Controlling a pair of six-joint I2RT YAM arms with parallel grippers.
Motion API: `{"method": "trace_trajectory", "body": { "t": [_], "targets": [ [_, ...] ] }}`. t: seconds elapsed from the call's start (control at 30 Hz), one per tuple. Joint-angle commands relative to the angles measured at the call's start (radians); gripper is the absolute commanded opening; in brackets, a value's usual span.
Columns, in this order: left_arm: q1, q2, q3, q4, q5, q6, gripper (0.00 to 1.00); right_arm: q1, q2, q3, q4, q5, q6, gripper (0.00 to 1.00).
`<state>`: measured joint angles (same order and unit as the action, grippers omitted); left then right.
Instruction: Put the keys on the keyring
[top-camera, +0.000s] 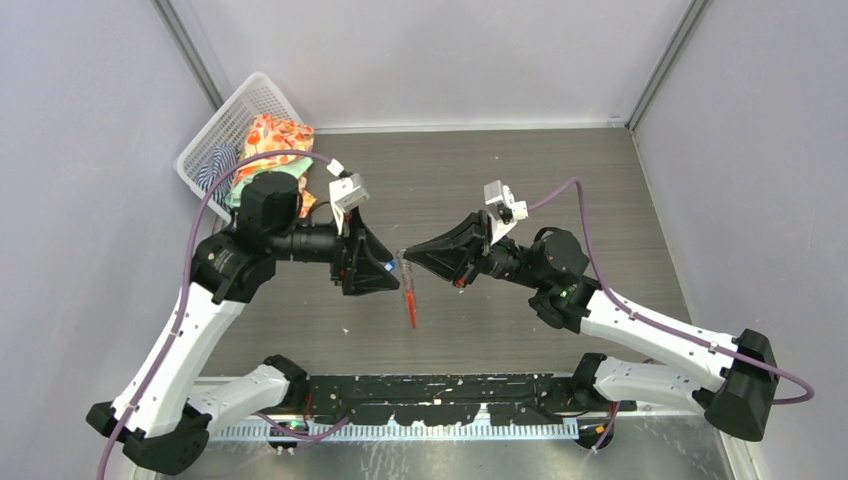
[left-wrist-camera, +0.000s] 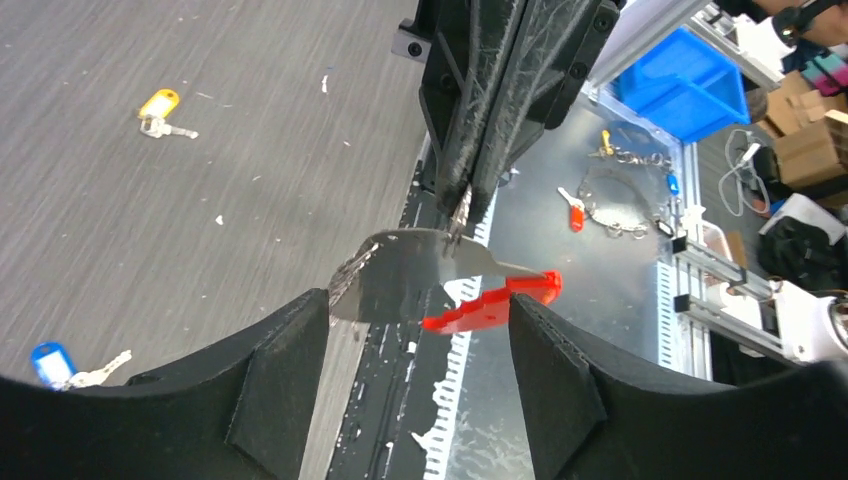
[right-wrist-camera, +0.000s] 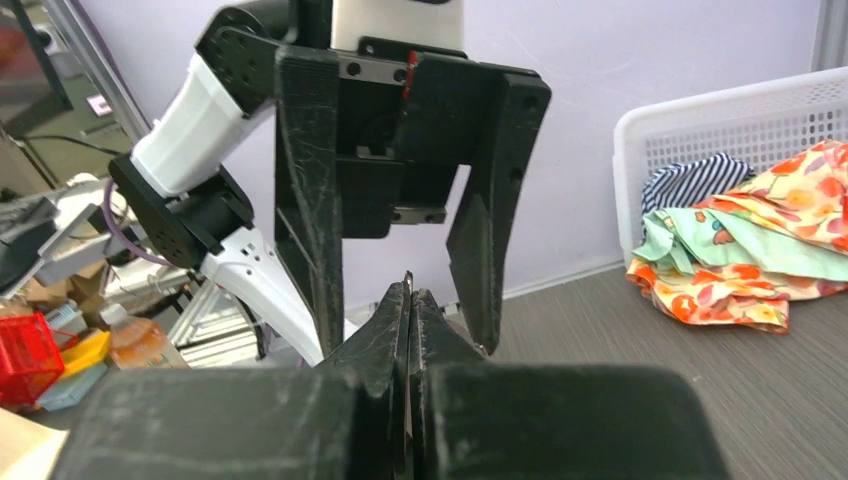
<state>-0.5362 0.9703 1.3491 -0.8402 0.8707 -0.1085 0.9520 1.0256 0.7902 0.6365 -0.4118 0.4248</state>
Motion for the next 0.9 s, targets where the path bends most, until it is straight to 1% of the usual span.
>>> {"method": "trace_trajectory", "body": {
  "t": [0.0, 0.1, 0.23, 0.33, 0.53, 0.6, 0.67, 0.77, 0.87],
  "targets": [
    [0.003, -0.004, 0.004, 0.129, 0.092, -0.076, 0.67, 0.004, -0.002, -0.011, 0.208, 0.031, 0.075, 0.01],
    [0.003, -0.005, 0.001, 0.141, 0.104, -0.074, 0.62, 0.004, 0.007, -0.008, 0.221, 0.023, 0.085, 0.01],
    [0.003, -0.01, 0.006, 0.167, 0.109, -0.077, 0.46, 0.008, 0.019, -0.005, 0.22, 0.007, 0.101, 0.01],
    [0.004, -0.013, 0.012, 0.188, 0.105, -0.073, 0.39, 0.01, 0.017, -0.011, 0.218, 0.005, 0.107, 0.01],
    [0.004, -0.015, 0.01, 0.231, 0.085, -0.075, 0.32, 0.012, 0.013, -0.017, 0.21, 0.004, 0.11, 0.01],
    [0.004, -0.015, -0.005, 0.272, 0.087, -0.106, 0.3, 0.013, 0.015, -0.018, 0.21, 0.002, 0.112, 0.01],
    [0.005, -0.012, -0.013, 0.303, 0.091, -0.133, 0.29, 0.016, 0.02, -0.02, 0.213, 0.003, 0.112, 0.01],
    [0.004, -0.011, -0.01, 0.301, 0.097, -0.133, 0.29, 0.019, 0.021, -0.027, 0.219, 0.007, 0.114, 0.01],
    [0.004, -0.013, -0.013, 0.284, 0.095, -0.12, 0.25, 0.021, 0.019, -0.028, 0.217, 0.008, 0.109, 0.01]
  ]
}}
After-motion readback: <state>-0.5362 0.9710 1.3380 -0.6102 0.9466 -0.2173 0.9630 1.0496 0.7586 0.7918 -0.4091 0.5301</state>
